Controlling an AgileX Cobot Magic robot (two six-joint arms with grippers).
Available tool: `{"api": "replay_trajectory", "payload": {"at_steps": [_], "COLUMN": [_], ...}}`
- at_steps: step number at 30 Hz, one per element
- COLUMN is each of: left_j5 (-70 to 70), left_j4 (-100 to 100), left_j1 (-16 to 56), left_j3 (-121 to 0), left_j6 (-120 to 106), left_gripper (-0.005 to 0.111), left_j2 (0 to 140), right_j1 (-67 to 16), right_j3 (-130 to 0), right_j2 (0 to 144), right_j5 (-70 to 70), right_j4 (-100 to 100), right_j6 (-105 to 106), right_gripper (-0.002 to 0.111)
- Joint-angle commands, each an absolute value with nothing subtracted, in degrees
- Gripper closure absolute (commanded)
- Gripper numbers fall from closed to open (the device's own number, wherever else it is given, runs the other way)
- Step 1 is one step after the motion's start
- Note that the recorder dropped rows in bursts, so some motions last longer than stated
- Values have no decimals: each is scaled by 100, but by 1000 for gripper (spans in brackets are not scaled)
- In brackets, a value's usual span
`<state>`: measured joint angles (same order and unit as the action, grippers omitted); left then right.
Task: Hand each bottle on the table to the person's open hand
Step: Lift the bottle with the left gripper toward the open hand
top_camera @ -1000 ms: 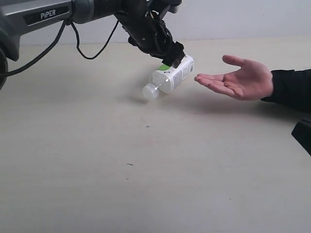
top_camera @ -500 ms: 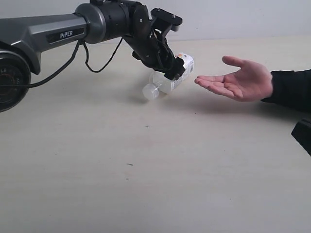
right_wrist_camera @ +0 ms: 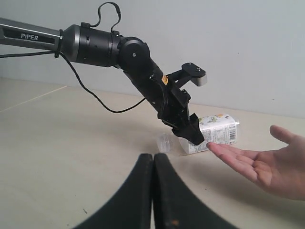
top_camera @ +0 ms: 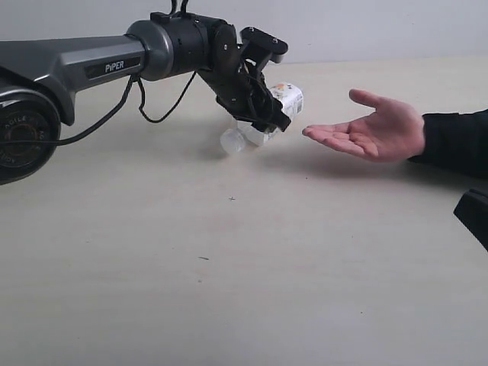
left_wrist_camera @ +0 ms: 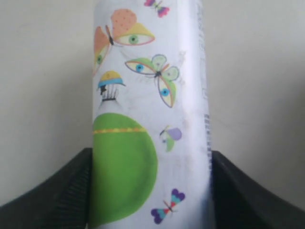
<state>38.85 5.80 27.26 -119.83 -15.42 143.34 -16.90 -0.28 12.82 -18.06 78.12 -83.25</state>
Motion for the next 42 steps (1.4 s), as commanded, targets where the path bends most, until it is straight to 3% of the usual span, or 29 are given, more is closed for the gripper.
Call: {"api": "replay_trajectory", "payload": {"at_steps": [1, 18, 42], "left_j5": [3914, 5036, 4119], "left_j4": [601, 632, 652], "left_j1": [2744, 3176, 3796], "left_j3": [-12027, -11990, -11913], "left_j6": [-1640, -2483, 938], "left_gripper": [107, 107, 107], "left_j2": [13976, 13141, 13137], "right_j1": [-1672, -1672, -1672], "right_j3": [0, 0, 0], "right_j2": [1268, 1268, 1268], "right_j5": [-1853, -1853, -1853], "right_j4": [7843, 7843, 7843], "right_j6": [-8316, -8316, -8316], "right_gripper": [108, 108, 108]}}
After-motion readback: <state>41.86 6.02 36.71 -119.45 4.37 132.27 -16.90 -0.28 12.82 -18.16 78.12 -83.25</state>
